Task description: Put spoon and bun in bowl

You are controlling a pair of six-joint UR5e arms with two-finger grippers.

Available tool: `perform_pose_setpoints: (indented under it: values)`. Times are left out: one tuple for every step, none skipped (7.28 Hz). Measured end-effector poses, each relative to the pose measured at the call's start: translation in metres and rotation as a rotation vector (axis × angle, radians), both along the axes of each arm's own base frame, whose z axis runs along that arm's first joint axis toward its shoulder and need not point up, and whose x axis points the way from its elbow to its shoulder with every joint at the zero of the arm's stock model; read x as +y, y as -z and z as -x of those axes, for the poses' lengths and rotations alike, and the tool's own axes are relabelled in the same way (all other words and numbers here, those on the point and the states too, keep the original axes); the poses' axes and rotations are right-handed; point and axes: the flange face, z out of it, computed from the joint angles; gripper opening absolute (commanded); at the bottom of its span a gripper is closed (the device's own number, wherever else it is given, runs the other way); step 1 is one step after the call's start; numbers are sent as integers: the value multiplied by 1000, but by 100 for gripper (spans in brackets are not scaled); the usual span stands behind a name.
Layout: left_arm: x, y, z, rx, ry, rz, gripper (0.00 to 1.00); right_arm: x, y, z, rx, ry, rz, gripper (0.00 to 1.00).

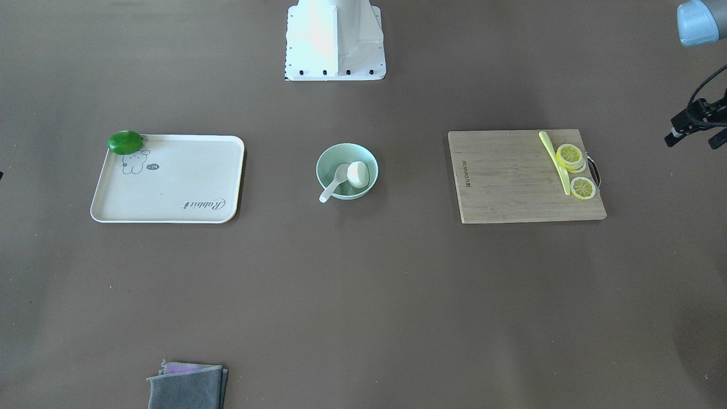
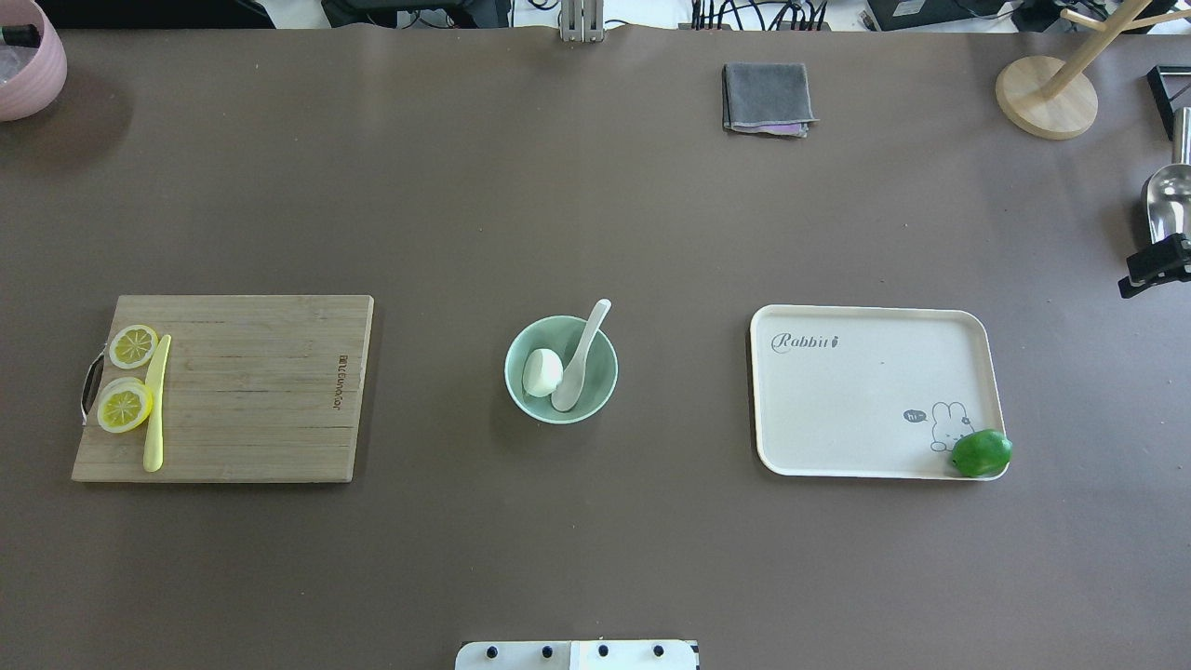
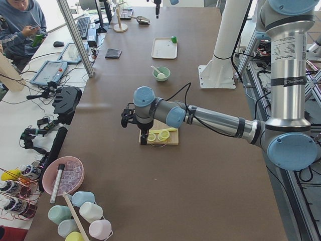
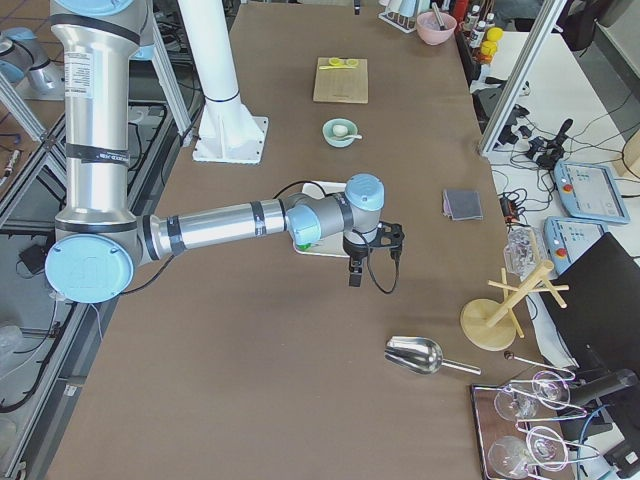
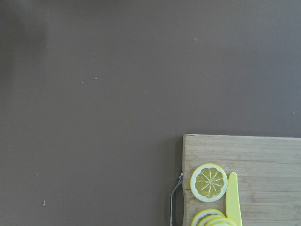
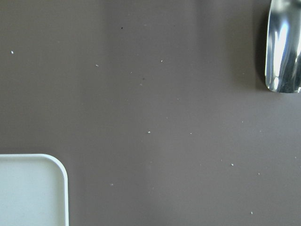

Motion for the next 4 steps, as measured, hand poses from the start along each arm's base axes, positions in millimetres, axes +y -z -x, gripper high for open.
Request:
perform_pose_setpoints:
  values:
    - [0, -7, 1, -11, -63, -60, 98, 0, -1, 3, -3, 9, 13, 100]
    - [-1, -12, 1, -17, -95, -88, 98, -1, 1, -2, -11, 1, 8, 100]
    - [-1, -14, 1, -19, -108, -100, 98, -3, 0, -16, -20, -13, -11, 100]
    - [-2, -14, 1, -20, -113, -105, 98, -5, -8, -34, -22, -7, -41, 100]
